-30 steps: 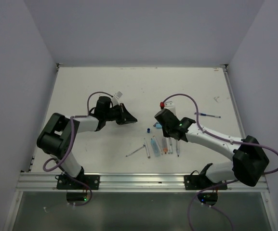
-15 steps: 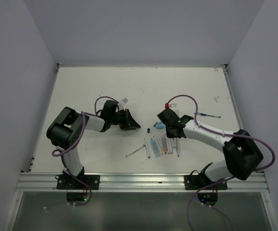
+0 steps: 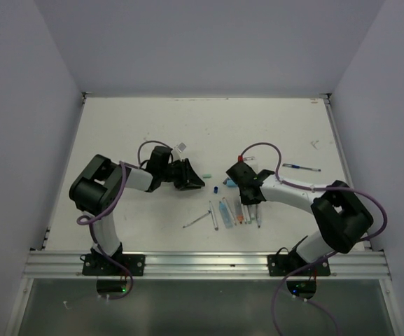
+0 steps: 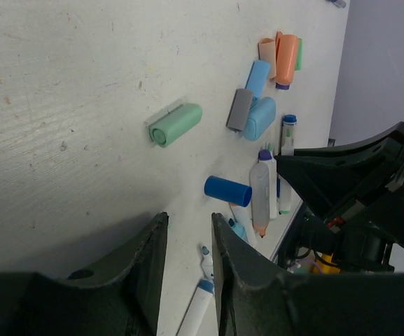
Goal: Open the pen caps
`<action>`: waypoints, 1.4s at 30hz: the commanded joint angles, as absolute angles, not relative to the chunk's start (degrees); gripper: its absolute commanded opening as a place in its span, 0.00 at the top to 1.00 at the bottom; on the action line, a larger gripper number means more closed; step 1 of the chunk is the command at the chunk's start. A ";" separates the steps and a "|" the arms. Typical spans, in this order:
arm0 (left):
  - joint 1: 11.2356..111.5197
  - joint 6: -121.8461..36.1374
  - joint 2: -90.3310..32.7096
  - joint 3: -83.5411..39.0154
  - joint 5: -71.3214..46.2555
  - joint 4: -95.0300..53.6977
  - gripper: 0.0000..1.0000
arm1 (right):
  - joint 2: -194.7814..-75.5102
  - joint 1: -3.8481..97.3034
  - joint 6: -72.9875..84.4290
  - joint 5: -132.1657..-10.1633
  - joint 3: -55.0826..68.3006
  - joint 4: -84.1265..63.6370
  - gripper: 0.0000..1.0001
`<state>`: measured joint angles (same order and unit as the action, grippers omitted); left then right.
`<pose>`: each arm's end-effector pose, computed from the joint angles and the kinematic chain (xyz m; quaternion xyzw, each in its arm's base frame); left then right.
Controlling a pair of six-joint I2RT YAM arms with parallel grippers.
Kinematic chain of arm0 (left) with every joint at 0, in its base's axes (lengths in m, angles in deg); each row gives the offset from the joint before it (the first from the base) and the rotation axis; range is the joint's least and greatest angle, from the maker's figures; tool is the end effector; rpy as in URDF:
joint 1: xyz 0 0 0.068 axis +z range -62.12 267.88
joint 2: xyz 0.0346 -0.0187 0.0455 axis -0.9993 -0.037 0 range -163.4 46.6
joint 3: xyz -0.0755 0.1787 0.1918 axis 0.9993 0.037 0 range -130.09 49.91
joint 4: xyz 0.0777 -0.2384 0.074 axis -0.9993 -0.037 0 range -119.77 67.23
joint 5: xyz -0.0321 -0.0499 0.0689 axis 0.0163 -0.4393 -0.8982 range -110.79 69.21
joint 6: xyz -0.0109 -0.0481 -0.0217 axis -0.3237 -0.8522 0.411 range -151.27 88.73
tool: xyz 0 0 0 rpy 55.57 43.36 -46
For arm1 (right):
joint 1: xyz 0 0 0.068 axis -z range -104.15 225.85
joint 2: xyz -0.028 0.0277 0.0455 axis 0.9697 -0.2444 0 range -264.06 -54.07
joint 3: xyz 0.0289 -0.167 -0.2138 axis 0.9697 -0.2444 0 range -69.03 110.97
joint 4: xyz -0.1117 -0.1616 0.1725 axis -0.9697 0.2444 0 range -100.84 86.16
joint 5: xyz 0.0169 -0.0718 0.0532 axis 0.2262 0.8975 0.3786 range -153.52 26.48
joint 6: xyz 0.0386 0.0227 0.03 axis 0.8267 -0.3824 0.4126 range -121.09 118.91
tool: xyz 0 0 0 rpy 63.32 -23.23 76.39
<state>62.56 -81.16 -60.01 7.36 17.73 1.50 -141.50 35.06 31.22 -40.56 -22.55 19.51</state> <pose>0.2931 -0.1633 0.1072 -0.0451 0.8651 -0.4810 0.1351 0.2110 0.1637 0.1608 -0.0392 0.9667 -0.0630 0.2448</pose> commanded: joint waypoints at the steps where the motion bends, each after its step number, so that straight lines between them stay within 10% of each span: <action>1: 62.21 -80.14 -58.80 7.01 17.79 3.60 0.66 | -141.69 35.25 32.57 -40.32 -23.23 17.20 0.87; 7: 59.93 -79.09 -54.31 6.84 15.86 0.88 0.66 | -140.46 35.25 32.31 -41.02 -23.67 16.76 0.72; 16: 53.95 -80.93 -55.97 4.64 14.80 1.40 1.00 | -135.98 35.34 32.22 -40.15 -22.01 19.47 0.61; 42: 53.33 -77.86 -63.71 -7.22 10.50 -5.63 1.00 | -136.33 50.00 27.03 -47.70 -11.29 22.47 0.52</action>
<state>52.90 -79.87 -63.55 -5.27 11.59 -4.18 -136.19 47.78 28.29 -45.52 -14.87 21.91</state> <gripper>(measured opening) 0.002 0.468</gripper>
